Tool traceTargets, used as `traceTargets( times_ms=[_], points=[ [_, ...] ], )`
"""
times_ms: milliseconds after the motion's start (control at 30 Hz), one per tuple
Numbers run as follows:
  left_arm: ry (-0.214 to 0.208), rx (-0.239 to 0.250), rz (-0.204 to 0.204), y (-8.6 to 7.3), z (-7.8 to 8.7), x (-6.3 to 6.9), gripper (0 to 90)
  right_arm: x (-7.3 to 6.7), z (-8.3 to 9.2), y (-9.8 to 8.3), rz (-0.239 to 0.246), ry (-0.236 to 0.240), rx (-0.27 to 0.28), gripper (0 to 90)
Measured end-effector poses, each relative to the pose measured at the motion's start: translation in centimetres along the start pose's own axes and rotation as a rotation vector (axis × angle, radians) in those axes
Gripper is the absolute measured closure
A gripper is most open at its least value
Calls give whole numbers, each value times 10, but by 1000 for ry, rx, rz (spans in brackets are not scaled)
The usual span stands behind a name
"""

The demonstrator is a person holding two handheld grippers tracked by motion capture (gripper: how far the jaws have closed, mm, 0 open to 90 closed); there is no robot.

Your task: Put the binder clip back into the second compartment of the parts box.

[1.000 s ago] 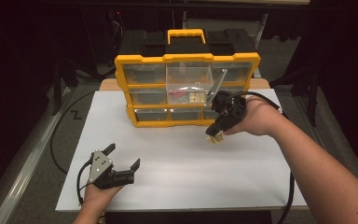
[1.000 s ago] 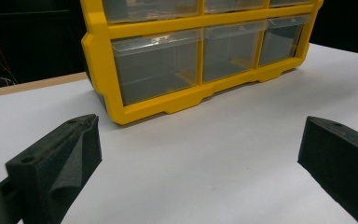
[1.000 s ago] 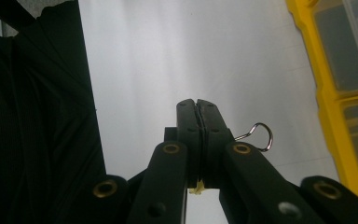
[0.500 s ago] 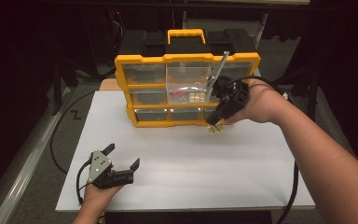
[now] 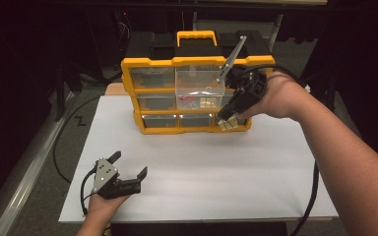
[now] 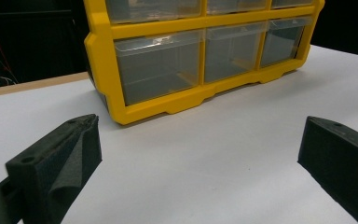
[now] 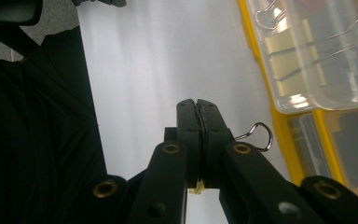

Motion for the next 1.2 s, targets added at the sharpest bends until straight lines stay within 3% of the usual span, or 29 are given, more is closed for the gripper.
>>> traceTargets(
  times_ms=[500, 1200],
  points=[
    [3, -2, 2, 0, 0, -1, 3, 3, 30, 9, -17, -21, 4, 900],
    [10, 2, 2, 0, 1, -2, 3, 11, 66, 31, -26, -47, 52, 900]
  ],
)
Point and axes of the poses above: each handheld gripper's, and its own axes: z roughly backward along the jaws, y roughly out of its top, x roughly to its right, the point moved 10 cm from there along -z, roughly forward along the jaws
